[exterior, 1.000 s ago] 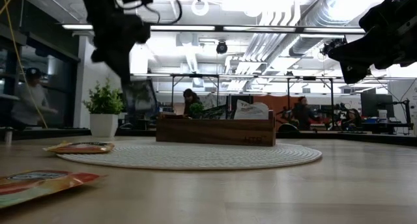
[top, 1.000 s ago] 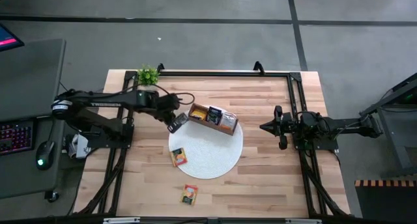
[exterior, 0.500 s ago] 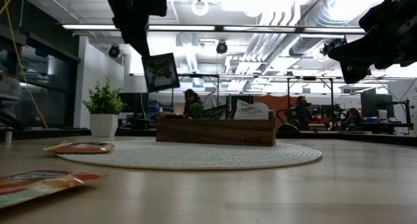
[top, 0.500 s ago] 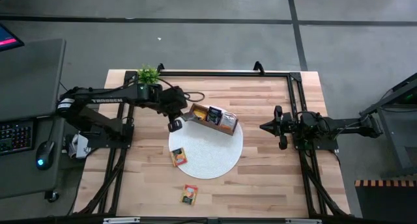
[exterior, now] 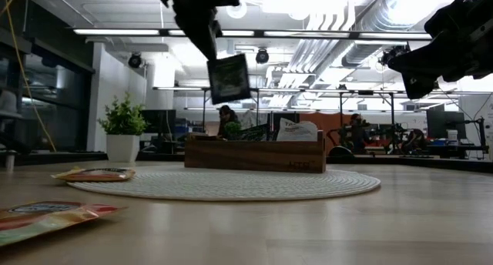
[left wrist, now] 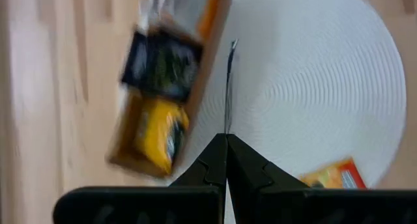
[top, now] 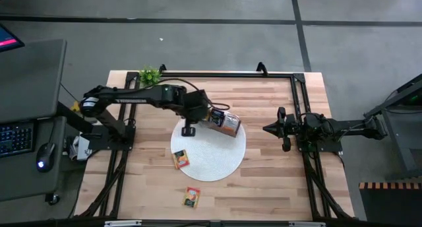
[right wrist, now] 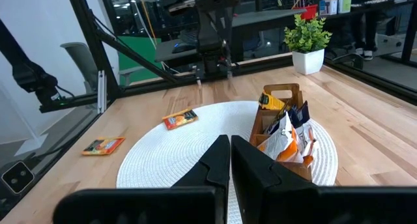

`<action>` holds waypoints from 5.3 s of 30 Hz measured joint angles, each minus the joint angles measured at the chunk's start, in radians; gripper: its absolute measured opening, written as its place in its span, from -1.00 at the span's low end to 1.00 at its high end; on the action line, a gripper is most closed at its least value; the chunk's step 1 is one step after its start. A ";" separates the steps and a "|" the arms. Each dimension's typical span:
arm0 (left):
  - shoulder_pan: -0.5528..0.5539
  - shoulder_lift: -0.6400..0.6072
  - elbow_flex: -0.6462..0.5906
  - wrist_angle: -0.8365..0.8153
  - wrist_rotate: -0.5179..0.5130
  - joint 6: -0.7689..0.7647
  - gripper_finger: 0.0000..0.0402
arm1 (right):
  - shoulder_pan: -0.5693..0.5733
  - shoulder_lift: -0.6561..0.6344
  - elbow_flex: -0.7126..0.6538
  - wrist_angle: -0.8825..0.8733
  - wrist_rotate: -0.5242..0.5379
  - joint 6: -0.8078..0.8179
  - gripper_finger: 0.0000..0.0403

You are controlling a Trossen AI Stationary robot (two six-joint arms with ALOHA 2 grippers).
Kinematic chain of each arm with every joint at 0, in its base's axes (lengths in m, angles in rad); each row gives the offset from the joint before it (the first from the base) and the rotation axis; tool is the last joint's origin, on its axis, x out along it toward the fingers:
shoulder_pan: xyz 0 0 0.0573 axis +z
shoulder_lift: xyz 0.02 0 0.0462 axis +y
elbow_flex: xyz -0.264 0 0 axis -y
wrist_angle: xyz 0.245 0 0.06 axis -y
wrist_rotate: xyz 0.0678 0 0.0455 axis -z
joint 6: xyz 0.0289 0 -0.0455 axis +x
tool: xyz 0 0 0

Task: Pick & Place Tea
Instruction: Put the blue tea bag into the middle section of the wooden organizer

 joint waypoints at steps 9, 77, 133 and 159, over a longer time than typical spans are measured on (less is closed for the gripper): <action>-0.008 0.118 0.112 -0.012 0.028 0.163 -1.00 | 0.000 0.001 0.000 0.000 0.000 0.000 -0.94; 0.132 0.307 0.121 -0.011 -0.036 0.390 -1.00 | 0.000 0.001 0.000 0.000 0.000 0.000 -0.94; 0.086 0.379 0.239 -0.024 -0.150 0.321 -1.00 | 0.000 0.001 0.000 0.000 0.000 0.000 -0.94; 0.085 0.379 0.239 -0.070 -0.208 0.325 -1.00 | 0.000 0.001 0.000 0.000 0.000 0.000 -0.94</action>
